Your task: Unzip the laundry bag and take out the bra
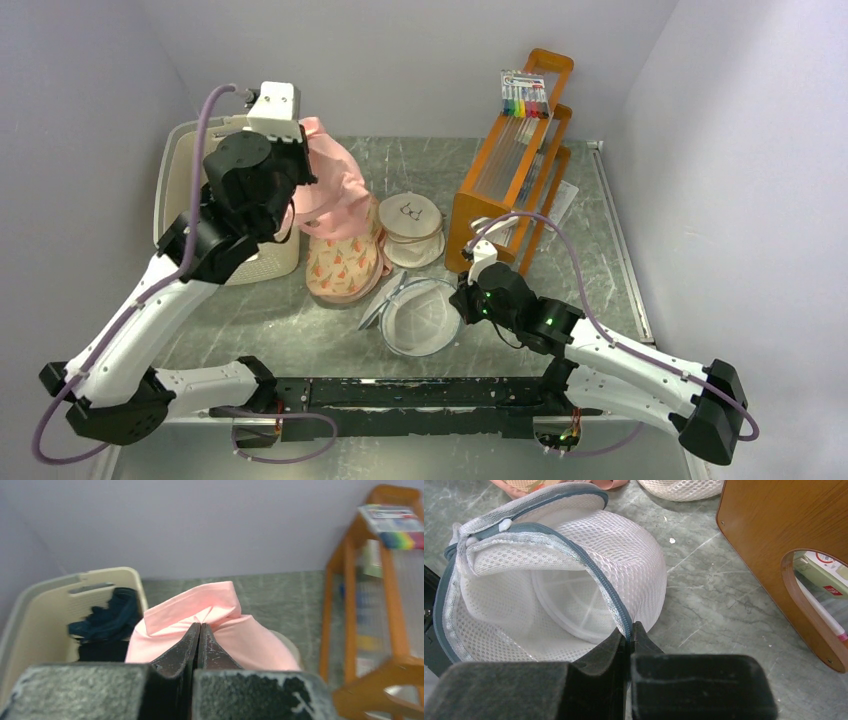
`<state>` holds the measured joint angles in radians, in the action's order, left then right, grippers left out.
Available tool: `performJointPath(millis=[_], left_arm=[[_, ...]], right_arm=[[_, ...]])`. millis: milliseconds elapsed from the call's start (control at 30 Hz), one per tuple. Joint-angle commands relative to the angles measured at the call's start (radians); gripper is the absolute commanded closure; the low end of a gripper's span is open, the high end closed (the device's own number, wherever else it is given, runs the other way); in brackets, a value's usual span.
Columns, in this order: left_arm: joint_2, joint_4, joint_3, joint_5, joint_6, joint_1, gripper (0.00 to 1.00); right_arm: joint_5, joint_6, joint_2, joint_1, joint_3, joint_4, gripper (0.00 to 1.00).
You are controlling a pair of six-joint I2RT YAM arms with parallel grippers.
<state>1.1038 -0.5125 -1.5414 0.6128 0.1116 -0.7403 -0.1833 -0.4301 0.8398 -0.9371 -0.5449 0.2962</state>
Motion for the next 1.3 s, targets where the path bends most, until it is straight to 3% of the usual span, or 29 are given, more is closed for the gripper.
performJointPath(millis=[0,100,233,333,533,633,733,833,933,1133,1267], left_arm=[[0.041,0.112,-0.061,0.221,-0.185,0.018,0.93],[0.061,0.214,-0.055,0.23,-0.243,0.057,0.93],[0.087,0.317,0.0,0.233,-0.289,0.196,0.93],[0.112,0.274,0.045,0.143,-0.19,0.364,0.93],[0.119,0.311,0.351,0.035,-0.017,0.617,0.93],[0.199,0.274,0.407,-0.037,0.067,0.744,0.92],[0.29,0.131,0.28,0.022,0.156,0.801,0.73],[0.266,0.142,0.292,0.001,0.183,0.816,0.34],[0.171,0.242,0.377,-0.093,0.157,0.816,0.02],[0.04,0.355,0.459,-0.281,0.091,0.777,0.01],[0.016,0.381,0.475,-0.354,0.047,0.683,0.04]], right_arm=[[-0.004,-0.001,0.009,0.0,-0.001,-0.02,1.0],[-0.004,0.0,0.011,-0.001,-0.003,-0.02,1.0],[-0.005,-0.001,0.012,-0.001,-0.002,-0.021,1.0],[-0.005,0.0,0.015,-0.001,-0.002,-0.021,1.0],[-0.007,0.0,0.014,-0.001,-0.002,-0.019,1.0],[-0.003,0.001,0.012,-0.001,-0.002,-0.019,1.0],[0.0,0.002,0.017,0.0,-0.004,-0.021,1.0],[-0.003,0.001,0.021,-0.001,-0.005,-0.019,1.0],[-0.004,0.001,0.021,-0.001,-0.004,-0.021,1.0],[-0.002,0.001,0.018,-0.001,-0.006,-0.015,1.0],[-0.043,-0.033,0.026,-0.001,-0.037,0.037,1.0]])
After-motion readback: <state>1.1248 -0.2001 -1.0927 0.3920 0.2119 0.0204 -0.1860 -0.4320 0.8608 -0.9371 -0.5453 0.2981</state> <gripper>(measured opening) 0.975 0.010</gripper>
